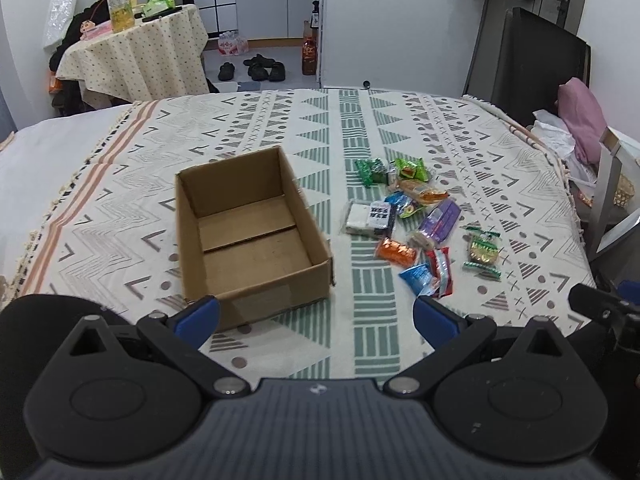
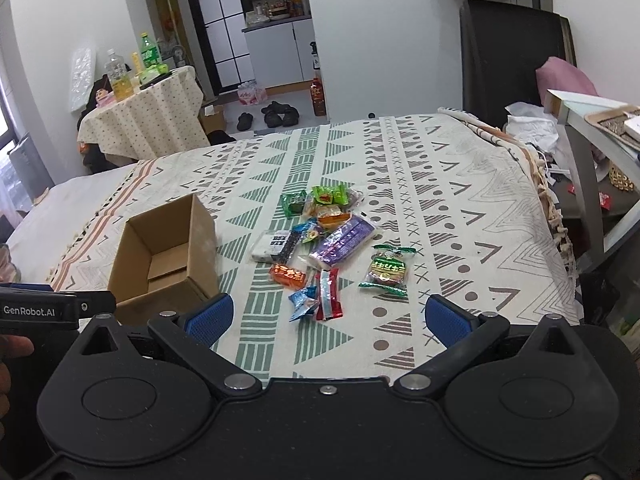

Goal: Organize snacks
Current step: 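Reach the left gripper to the blue snack packet while the right grasps the green cake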

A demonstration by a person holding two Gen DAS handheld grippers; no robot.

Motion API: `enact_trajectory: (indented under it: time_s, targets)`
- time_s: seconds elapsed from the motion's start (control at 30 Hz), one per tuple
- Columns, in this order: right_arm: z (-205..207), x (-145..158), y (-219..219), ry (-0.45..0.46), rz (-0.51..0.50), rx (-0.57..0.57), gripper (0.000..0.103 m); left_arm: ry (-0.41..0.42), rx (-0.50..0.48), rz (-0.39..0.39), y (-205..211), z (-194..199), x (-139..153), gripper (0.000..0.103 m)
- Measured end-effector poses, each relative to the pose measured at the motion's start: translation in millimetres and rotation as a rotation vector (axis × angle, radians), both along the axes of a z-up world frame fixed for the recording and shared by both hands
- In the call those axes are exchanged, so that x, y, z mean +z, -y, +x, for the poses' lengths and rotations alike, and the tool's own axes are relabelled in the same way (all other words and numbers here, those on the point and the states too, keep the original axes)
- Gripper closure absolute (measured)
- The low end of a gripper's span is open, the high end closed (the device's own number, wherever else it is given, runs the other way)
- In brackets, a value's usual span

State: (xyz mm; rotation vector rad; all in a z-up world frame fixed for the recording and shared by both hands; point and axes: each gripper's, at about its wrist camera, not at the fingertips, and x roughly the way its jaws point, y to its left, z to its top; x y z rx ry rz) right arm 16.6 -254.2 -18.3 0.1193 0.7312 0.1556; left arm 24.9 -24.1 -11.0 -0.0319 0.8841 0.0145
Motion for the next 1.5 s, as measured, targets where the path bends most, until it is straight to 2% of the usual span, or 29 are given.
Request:
enact_trajectory:
  time_s: [0.3,0.53,0.93,1.5]
  targets:
    - [21,-18,14,-0.035,0.037,-0.015,0.0,-0.024,-0.016,-0.051,15,28,-15,0.002]
    - [41,-33,26,-0.076,0.068,-0.039,0.011,-0.041,-0.023,-0.09,29,50,-30,0.003]
    - [73,-60,42,-0.121,0.093,-0.072,0.019,-0.106,0.006,-0.13,51,91,-63,0.01]
    - [130,-106,55,-0.226,0.141,-0.102,0.022,-0.278,0.02,-0.138,85,146,-128,0.039]
